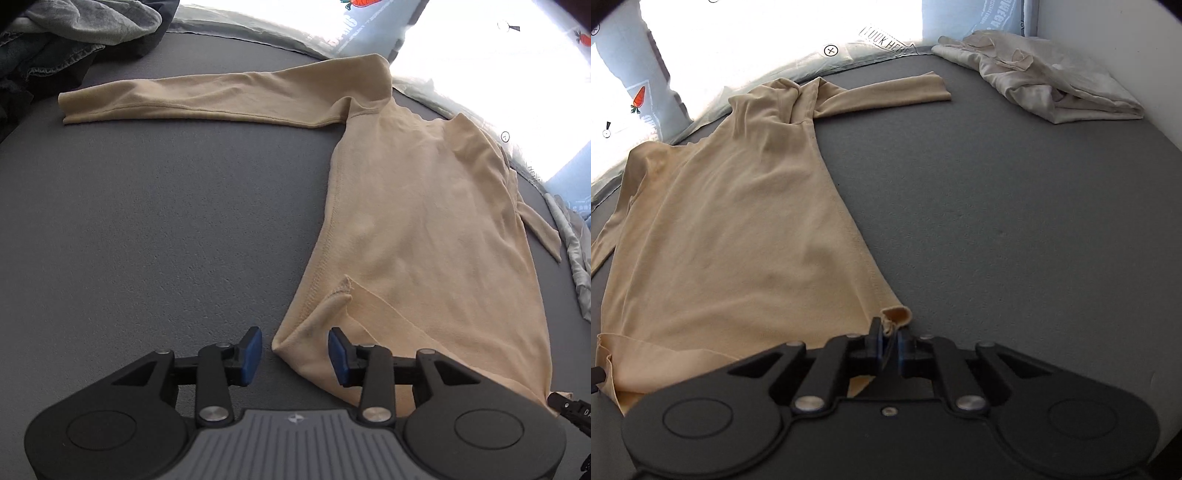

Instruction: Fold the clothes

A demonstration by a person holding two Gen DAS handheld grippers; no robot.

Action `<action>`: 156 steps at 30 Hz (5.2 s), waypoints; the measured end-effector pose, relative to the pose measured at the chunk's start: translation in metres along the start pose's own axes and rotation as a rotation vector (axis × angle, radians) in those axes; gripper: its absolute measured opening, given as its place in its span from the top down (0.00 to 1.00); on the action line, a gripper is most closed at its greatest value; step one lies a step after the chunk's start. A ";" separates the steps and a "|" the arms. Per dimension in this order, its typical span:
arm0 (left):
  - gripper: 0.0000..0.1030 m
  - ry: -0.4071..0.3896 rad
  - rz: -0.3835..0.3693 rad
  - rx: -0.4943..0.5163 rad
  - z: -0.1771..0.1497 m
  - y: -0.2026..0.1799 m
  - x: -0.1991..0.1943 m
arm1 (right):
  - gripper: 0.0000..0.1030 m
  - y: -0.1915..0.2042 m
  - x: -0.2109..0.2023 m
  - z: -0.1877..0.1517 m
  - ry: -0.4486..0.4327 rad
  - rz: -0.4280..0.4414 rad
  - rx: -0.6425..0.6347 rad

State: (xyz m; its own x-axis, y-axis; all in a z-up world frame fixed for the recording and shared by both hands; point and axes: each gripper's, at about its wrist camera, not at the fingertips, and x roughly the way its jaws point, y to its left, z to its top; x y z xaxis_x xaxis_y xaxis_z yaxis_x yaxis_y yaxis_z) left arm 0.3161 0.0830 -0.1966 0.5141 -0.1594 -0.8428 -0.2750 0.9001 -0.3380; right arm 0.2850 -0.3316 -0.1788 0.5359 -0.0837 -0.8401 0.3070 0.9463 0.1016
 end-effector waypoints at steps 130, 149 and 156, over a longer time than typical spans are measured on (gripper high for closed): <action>0.00 0.122 0.391 -0.039 -0.011 -0.070 0.049 | 0.66 -0.151 0.032 0.137 -0.347 -0.073 0.211; 0.00 0.122 0.396 -0.056 -0.009 -0.069 0.046 | 0.56 -0.205 0.119 0.142 -0.033 0.465 1.346; 0.00 0.120 0.395 -0.051 -0.010 -0.067 0.043 | 0.84 -0.204 0.146 0.138 0.057 0.441 1.490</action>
State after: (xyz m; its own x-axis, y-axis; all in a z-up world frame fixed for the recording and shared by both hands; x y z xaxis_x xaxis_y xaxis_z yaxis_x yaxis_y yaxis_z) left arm 0.3486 0.0120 -0.2145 0.2635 0.1449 -0.9537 -0.4738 0.8806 0.0029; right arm 0.4089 -0.5798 -0.2485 0.7722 0.1523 -0.6169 0.6332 -0.2657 0.7270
